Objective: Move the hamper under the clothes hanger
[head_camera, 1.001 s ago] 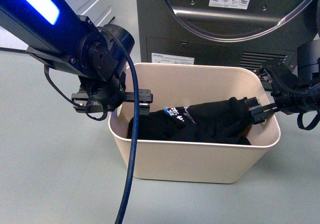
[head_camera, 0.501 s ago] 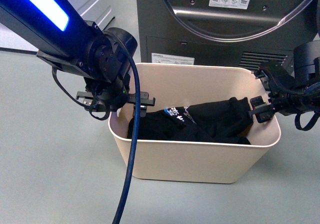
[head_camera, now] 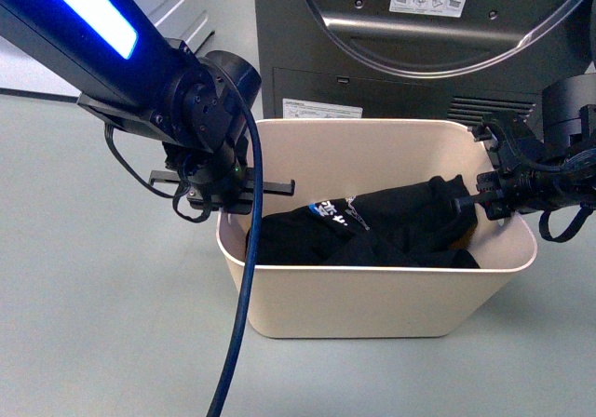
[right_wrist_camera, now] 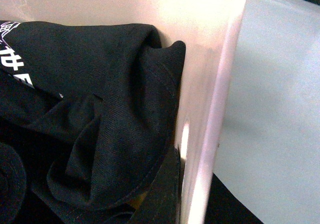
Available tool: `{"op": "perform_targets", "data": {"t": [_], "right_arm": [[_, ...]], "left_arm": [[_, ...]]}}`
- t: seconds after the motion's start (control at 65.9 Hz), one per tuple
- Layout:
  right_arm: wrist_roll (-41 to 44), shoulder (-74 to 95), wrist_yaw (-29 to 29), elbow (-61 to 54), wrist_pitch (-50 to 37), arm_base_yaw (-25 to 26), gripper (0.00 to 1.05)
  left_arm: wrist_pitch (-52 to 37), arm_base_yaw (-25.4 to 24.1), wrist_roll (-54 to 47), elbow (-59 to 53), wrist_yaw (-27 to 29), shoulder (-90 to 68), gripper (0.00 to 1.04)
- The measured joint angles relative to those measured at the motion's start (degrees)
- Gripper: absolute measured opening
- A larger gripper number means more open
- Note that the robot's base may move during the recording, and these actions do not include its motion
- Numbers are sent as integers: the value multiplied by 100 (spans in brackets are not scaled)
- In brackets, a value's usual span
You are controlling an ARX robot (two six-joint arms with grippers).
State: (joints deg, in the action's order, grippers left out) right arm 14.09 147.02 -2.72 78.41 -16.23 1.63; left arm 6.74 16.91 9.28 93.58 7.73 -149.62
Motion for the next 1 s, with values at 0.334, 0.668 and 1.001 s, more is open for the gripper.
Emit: {"op": "perform_targets", "data": {"t": [0.334,0.668,1.001], "right_arm": [[-39,7,-44,17,90,31,6],[-44,-319,-103,-201,334,101,6],[-83,-997,-195,-590,378,140,6]], "left_arm": [[0,7,33,20,-68,-7,5],[13,-17,-33,-164,-166,164,5],[13,-35,-232,-348,-87,758,5]]}}
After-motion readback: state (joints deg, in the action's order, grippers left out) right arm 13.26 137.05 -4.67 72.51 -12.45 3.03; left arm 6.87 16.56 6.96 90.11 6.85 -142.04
